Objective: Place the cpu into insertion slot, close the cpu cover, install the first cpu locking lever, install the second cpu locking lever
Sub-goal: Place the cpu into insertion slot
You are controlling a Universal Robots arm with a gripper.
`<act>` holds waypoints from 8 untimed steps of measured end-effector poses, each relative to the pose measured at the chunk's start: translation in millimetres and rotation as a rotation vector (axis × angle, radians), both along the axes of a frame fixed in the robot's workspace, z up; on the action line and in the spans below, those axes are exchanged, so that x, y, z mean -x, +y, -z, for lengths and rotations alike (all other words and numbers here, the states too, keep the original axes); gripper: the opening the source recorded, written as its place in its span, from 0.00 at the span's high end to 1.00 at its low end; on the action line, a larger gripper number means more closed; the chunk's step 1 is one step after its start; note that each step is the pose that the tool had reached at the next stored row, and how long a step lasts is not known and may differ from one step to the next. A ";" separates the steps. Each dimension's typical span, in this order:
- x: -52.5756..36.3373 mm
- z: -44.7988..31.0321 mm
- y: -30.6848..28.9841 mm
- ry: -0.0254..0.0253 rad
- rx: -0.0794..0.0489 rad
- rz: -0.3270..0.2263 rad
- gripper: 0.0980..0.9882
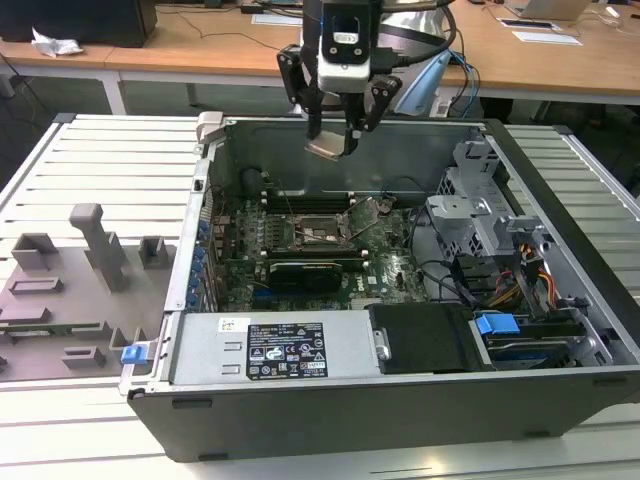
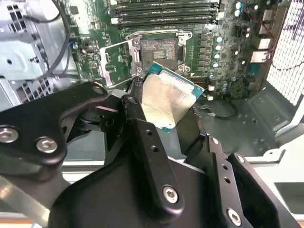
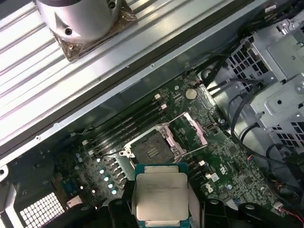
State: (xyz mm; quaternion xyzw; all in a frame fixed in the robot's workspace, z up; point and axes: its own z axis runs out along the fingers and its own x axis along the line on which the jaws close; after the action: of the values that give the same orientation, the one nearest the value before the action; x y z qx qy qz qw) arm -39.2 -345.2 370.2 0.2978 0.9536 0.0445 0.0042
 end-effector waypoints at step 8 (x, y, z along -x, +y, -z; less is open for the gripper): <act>0.0 1.9 0.0 0.0000 0.001 0.223 0.52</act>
State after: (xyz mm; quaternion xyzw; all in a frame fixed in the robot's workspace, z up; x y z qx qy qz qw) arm -39.2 -345.2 368.3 0.4021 0.9145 0.0433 0.0093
